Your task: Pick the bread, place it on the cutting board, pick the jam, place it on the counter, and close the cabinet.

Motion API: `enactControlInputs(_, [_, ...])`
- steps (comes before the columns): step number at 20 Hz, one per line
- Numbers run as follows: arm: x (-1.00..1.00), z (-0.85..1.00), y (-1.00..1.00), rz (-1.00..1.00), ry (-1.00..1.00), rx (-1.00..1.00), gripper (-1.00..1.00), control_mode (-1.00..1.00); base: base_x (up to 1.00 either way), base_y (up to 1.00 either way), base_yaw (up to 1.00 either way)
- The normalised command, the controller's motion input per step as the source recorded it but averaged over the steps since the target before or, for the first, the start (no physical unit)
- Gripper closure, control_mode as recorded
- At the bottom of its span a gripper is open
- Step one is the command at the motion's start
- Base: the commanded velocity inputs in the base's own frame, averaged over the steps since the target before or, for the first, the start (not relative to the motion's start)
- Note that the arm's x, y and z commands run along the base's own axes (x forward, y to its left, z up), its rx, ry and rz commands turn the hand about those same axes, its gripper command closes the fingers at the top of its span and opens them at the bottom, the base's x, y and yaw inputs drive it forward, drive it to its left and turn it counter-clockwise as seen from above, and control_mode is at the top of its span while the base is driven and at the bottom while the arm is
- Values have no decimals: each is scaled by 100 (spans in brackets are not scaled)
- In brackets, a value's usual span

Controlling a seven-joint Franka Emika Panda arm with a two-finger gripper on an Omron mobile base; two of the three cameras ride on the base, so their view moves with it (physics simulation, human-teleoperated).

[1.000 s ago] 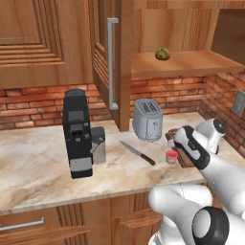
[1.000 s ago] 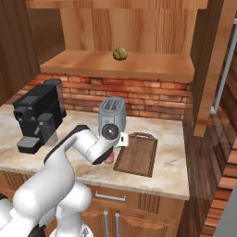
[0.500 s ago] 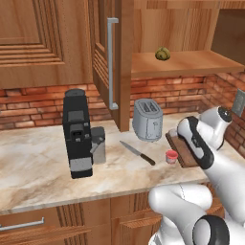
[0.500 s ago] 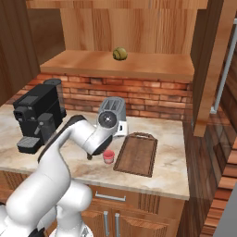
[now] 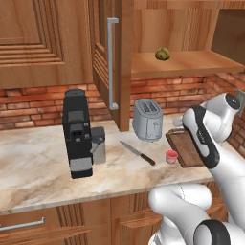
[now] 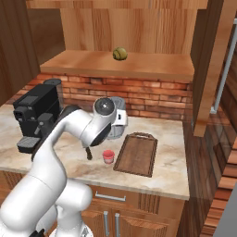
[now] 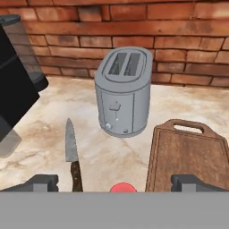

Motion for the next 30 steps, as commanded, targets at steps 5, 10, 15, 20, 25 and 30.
enactControlInputs(5, [-15, 49, 0, 0, 0, 0, -100, -100, 0, 0, 0])
enactControlInputs(10, [-11, 49, 0, 0, 0, 0, -100, -100, 0, 0, 0])
enactControlInputs(15, [-18, 47, 0, 0, 0, 0, -100, -100, 0, 0, 0])
enactControlInputs(20, [-14, 43, 0, 0, 0, 0, -100, -100, 0, 0, 0])
enactControlInputs(25, [-1, 48, 0, 0, 0, 0, -100, -100, 0, 0, 0])
enactControlInputs(30, [0, 47, 0, 0, 0, 0, -100, -100, 0, 0, 0])
